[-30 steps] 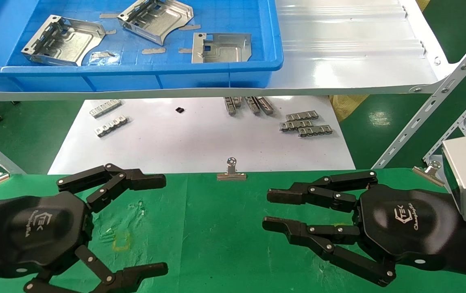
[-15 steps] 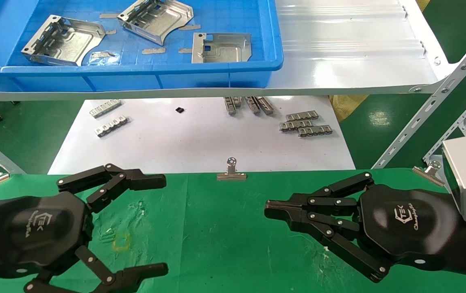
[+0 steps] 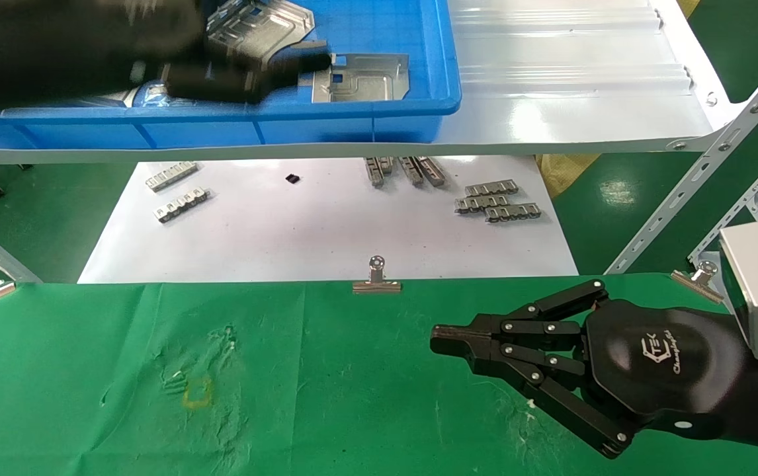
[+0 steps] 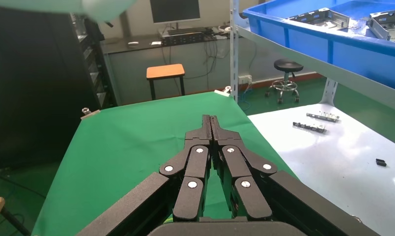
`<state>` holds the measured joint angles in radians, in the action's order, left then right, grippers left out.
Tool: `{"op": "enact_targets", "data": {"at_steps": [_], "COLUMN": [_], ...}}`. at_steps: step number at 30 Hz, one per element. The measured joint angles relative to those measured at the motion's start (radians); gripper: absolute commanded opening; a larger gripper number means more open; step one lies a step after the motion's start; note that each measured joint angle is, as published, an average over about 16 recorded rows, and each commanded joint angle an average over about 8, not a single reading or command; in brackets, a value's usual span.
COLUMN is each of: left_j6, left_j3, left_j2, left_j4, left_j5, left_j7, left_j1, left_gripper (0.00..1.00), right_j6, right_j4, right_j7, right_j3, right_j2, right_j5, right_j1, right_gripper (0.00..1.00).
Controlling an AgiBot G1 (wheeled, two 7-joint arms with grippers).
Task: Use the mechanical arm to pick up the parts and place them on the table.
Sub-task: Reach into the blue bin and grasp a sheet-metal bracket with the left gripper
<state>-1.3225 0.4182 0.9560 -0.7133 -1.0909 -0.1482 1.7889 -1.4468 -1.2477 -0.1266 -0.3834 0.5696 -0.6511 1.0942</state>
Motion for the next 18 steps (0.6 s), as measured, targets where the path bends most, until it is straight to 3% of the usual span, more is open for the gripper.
{"op": "enact_targets", "data": {"at_steps": [5, 7, 14, 15, 18], "left_j6": [0.143, 0.205, 0.387, 0.407, 0.455], "left_j3": [0.049, 0.065, 0.116, 0.123, 0.139], "left_j2": [0.12, 0.16, 0.261, 0.27, 0.294], "left_j4": [0.25, 0.335, 0.54, 0.56, 0.614], "left_j5": [-0.119, -0.157, -0.26, -0.271, -0.299], "left_j7": [0.05, 0.067, 0.114, 0.118, 0.124], "left_j1": [0.153, 0.196, 0.287, 0.295, 0.314], "left_gripper": [1.0, 1.0, 0.16, 0.03, 0.0], "right_j6": [0.0, 0.0, 0.0, 0.0, 0.0], "right_j4": [0.0, 0.0, 0.0, 0.0, 0.0], "right_j7": [0.0, 0.0, 0.0, 0.0, 0.0], "right_j3": [0.0, 0.0, 0.0, 0.0, 0.0], "right_j2": [0.0, 0.0, 0.0, 0.0, 0.0], "right_j5": [0.0, 0.0, 0.0, 0.0, 0.0], "right_j1": [0.0, 0.0, 0.0, 0.0, 0.0], "right_gripper": [0.0, 0.07, 0.91, 0.98, 1.0]}}
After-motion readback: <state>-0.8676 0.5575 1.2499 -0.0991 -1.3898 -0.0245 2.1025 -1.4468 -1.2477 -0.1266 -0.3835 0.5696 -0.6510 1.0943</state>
